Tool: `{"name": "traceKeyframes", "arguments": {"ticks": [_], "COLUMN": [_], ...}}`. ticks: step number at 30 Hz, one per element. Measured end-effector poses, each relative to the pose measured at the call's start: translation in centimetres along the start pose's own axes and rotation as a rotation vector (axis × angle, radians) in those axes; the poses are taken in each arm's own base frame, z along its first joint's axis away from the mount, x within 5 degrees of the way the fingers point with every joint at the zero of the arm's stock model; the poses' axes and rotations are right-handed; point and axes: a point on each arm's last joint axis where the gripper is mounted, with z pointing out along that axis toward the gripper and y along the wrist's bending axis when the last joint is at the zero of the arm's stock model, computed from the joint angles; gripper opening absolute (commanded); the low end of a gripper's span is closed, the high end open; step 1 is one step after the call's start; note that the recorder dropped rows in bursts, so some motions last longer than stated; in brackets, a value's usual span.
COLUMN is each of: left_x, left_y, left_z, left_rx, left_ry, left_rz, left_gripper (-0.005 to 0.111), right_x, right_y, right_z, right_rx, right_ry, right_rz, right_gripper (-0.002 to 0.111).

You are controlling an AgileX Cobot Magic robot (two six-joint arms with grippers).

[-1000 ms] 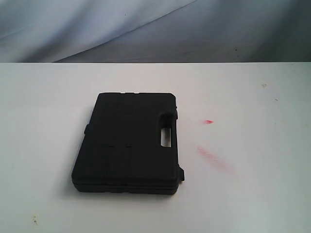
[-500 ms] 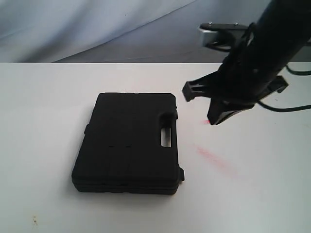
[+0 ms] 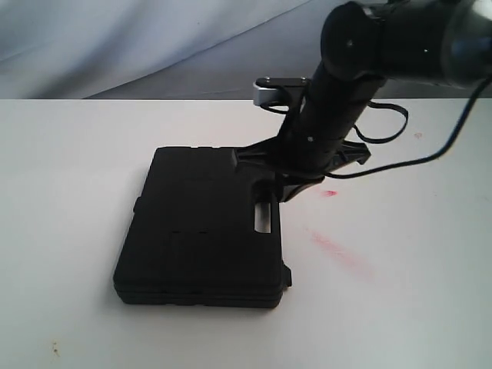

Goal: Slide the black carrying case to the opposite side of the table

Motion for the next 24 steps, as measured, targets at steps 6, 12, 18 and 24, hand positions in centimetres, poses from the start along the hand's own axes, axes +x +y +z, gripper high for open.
{"name": "traceKeyframes", "arguments": {"ticks": [6,12,18,24], "left_x": [0.0,0.0,0.0,0.0], "left_y": [0.0,0.0,0.0,0.0], "left_z": [0.0,0.0,0.0,0.0], "left_rx": [0.000,0.000,0.000,0.000], "left_ry": [0.000,0.000,0.000,0.000], "left_rz": [0.000,0.000,0.000,0.000], "left_gripper": [0.000,0.000,0.000,0.000], "right_x": [-3.1,-4.4,-5.1,-5.8], "right_y": [0.7,0.0,-1.7,-1.7], "right_z": [0.4,2.2,3.0,2.9], "right_rx": [0.017,0.073,0.094,0.074], "right_ry": [0.013,0.045,0.034,-0.037], "right_rz": [-0.022,-0.002,0.114,0.127], "right_gripper": [0.000,0.000,0.003,0.032]}}
